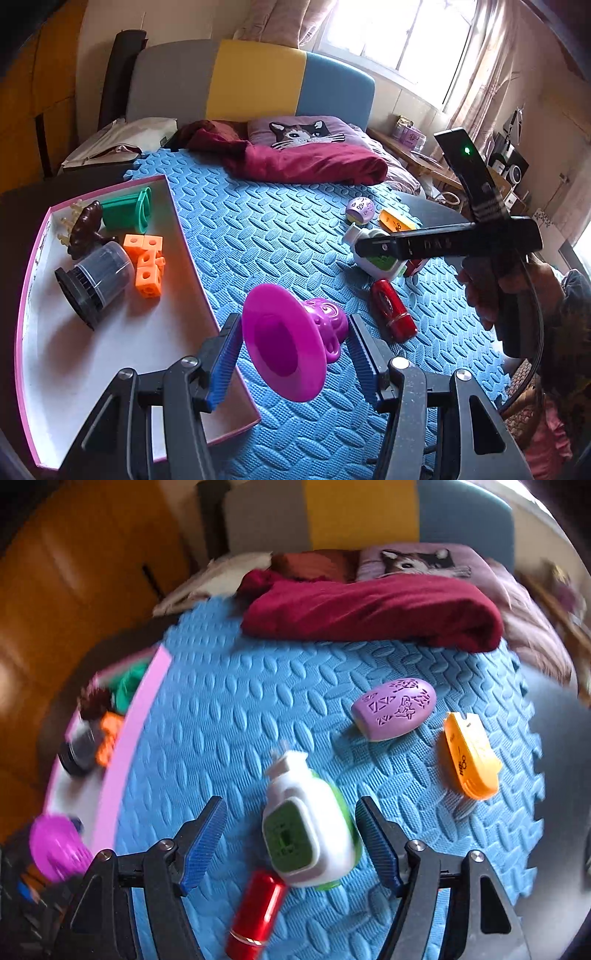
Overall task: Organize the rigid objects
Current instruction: 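Lift the pink toy with the left gripper while the right grasps the white-green plug device, then carry the pink suction-cup toy into the tray and open the left gripper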
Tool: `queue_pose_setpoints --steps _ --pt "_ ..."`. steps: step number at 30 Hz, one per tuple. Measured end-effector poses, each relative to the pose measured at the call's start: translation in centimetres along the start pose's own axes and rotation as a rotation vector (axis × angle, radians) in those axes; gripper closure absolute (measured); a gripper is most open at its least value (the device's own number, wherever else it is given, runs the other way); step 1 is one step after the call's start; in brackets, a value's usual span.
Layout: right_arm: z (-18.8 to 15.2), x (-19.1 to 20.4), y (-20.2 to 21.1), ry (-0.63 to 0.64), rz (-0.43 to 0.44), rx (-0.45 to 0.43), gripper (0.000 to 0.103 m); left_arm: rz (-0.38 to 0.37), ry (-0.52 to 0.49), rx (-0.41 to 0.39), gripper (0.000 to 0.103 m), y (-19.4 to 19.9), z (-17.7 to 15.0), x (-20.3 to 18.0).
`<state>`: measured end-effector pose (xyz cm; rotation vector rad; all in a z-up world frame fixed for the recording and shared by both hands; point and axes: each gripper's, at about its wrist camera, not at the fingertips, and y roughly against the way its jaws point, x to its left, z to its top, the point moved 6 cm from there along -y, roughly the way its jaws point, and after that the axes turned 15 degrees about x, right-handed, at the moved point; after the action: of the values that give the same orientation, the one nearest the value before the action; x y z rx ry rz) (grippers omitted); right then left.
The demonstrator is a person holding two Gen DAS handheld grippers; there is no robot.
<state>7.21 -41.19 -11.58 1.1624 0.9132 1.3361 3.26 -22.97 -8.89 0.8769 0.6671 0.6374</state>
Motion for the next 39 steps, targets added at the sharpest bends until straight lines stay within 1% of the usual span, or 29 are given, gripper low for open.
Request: queue_pose_setpoints --steps 4,9,11,12,13,14,15,21,24,29,33,39 --pt "0.2 0.4 -0.1 0.063 -0.083 0.017 0.026 -0.006 0.011 -0.001 0.046 0.2 0.1 0.2" --pt "0.8 0.5 -1.5 0.122 -0.234 0.029 0.026 -0.006 0.010 -0.011 0.046 0.7 0.0 0.2" --pt "0.9 0.3 -2.0 0.134 -0.284 0.031 0.028 -0.002 0.011 -0.016 0.046 1.0 -0.1 0.2" --pt "1.0 0.2 -2.3 0.131 -0.291 0.033 0.028 0.001 0.012 -0.018 0.046 1.2 -0.1 0.2" --pt "1.1 -0.1 -2.6 0.124 -0.286 0.035 0.031 0.005 0.012 -0.020 0.046 1.3 -0.2 0.3" --pt "1.0 -0.3 -3.0 0.115 -0.271 0.035 0.046 0.008 0.014 -0.021 0.046 1.5 -0.2 0.4" --pt "1.0 -0.6 -2.9 0.098 -0.247 0.015 0.051 0.011 0.017 -0.023 0.046 1.6 -0.3 0.5" --pt "0.5 -1.3 -2.8 0.026 -0.161 -0.080 0.050 0.048 0.037 -0.021 0.046 2.2 -0.8 1.6" --pt "0.2 -1.8 -3.1 -0.019 -0.090 -0.106 0.050 0.071 0.059 -0.019 0.046 2.5 -1.1 2.6" --pt "0.2 -1.2 -3.2 -0.019 -0.126 -0.120 0.050 0.130 0.107 -0.035 0.046 3.6 -1.4 4.2" --pt "0.2 -1.2 -3.2 -0.026 -0.126 -0.132 0.050 0.191 0.141 -0.053 0.046 4.6 -1.5 5.3" --pt "0.0 -1.5 -3.2 -0.031 -0.128 -0.153 0.050 0.258 0.177 -0.069 0.046 5.9 -1.8 6.8"
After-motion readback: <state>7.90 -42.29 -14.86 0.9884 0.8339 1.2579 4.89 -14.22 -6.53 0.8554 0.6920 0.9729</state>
